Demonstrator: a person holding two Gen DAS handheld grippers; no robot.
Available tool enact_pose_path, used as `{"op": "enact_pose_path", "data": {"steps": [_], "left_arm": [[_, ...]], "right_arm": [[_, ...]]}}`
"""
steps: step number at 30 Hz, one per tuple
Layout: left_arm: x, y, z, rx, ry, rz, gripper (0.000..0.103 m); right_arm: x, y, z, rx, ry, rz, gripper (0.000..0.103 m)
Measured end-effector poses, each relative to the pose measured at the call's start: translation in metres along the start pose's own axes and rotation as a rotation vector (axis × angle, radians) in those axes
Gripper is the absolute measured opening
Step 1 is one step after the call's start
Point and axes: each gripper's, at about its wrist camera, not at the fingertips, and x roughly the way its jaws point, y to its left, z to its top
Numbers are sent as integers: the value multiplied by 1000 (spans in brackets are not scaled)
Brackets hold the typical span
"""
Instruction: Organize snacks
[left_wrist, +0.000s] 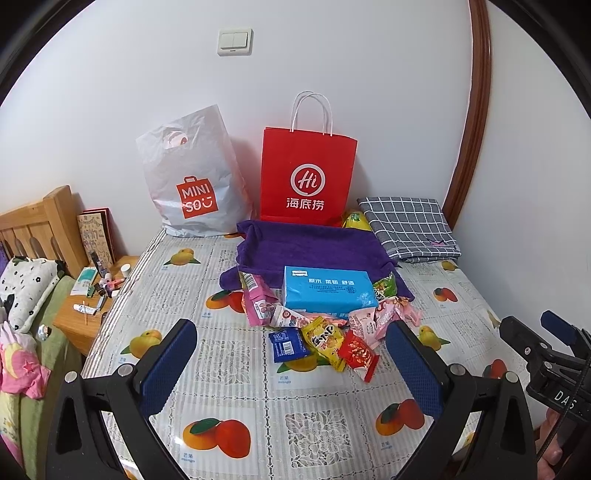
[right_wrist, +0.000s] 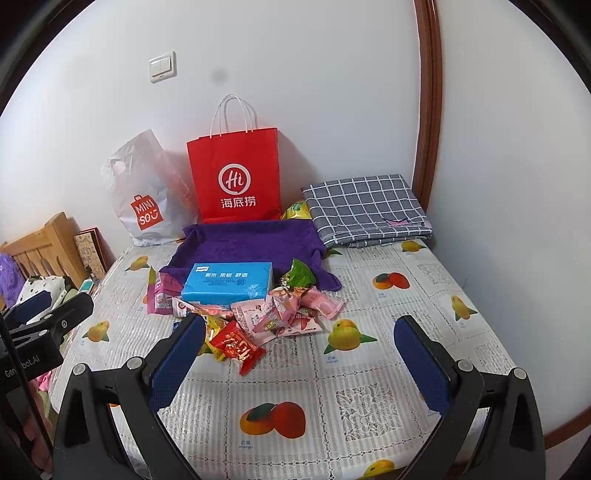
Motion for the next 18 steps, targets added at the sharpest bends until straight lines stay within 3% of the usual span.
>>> {"op": "enact_pose_path", "data": {"steps": [18], "left_arm": [[0, 2, -1, -2, -3, 2, 103]], "right_arm": [[-1, 1, 0, 4, -1, 5, 101]]}}
